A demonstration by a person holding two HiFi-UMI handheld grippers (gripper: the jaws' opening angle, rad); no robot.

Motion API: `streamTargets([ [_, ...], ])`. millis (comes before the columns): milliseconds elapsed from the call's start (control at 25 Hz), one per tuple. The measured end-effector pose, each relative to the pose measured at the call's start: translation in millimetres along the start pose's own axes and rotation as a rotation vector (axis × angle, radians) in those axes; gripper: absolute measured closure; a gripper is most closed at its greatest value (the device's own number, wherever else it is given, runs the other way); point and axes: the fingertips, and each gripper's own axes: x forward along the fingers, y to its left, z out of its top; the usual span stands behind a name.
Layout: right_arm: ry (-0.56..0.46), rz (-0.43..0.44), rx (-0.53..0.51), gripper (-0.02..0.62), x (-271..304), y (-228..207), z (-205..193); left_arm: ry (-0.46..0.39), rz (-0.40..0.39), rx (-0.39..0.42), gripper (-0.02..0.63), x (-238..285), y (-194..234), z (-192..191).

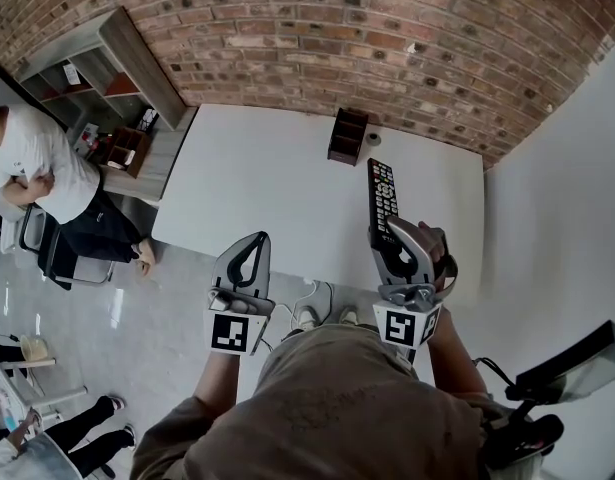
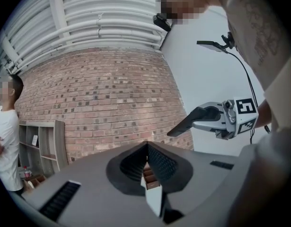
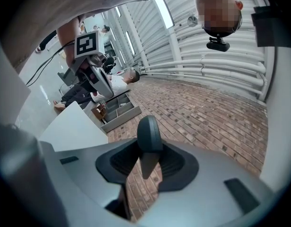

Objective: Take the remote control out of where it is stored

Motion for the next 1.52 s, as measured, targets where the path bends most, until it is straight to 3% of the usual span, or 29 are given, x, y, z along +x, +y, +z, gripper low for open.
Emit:
streamTargets([
  [640, 0.039, -0.019, 0.004, 0.471, 4, 0, -4, 0.025, -0.002, -0.028, 0.595, -6, 5, -15],
  [1240, 0.056, 0.017, -0.079, 0.471, -28, 31, 56, 0.048, -0.092, -0.052, 0.595, -37, 19, -43],
  [1520, 0.046, 0.009, -0.097, 0.471, -59, 35, 76, 0.048, -0.127, -0.037, 0.595, -45, 5, -43],
])
